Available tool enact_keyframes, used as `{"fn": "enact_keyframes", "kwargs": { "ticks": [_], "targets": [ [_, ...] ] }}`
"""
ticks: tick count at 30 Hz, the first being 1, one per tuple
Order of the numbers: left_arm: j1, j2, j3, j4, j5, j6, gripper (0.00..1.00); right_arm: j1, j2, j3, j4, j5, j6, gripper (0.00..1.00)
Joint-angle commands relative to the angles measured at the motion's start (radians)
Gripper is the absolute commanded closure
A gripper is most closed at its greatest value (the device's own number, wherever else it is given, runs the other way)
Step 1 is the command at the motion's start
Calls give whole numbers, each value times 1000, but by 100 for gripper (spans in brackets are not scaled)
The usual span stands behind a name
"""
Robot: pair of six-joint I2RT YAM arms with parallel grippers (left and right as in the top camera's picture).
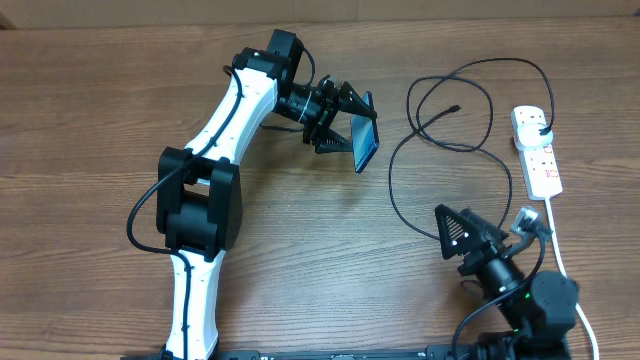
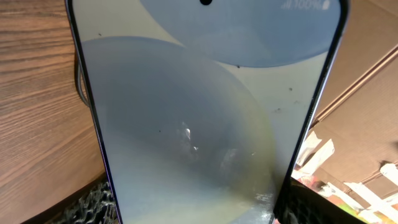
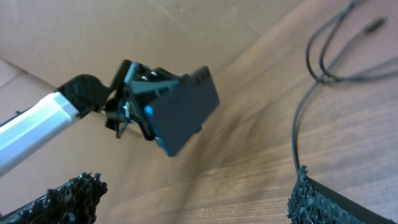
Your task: Plug charger to phone and switch on socket
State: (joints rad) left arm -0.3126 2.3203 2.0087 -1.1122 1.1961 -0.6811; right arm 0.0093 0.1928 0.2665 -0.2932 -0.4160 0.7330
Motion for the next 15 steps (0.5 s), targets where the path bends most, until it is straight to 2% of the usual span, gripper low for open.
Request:
{"fn": "enact_keyframes", "kwargs": {
  "ticks": [1,4,7,9,10,12,15],
  "targets": [
    [0,2,31,3,53,-4,22,9,157,167,-28,18,-124,1],
    [0,2,31,3,53,-4,22,34,312,288,-56,18,-158,1],
    [0,2,31,3,53,-4,22,158,537,448,-78,75,-240,1],
    [0,2,31,3,53,-4,22,240,618,499,-99,185,-253,1],
    [0,2,31,3,53,-4,22,340,691,535,-106,329,-252,1],
    [0,2,31,3,53,-4,21,425,742,547,-80,433,-252,0],
    [0,2,31,3,53,-4,22,581,853,547,42,614,-252,0]
  ]
}}
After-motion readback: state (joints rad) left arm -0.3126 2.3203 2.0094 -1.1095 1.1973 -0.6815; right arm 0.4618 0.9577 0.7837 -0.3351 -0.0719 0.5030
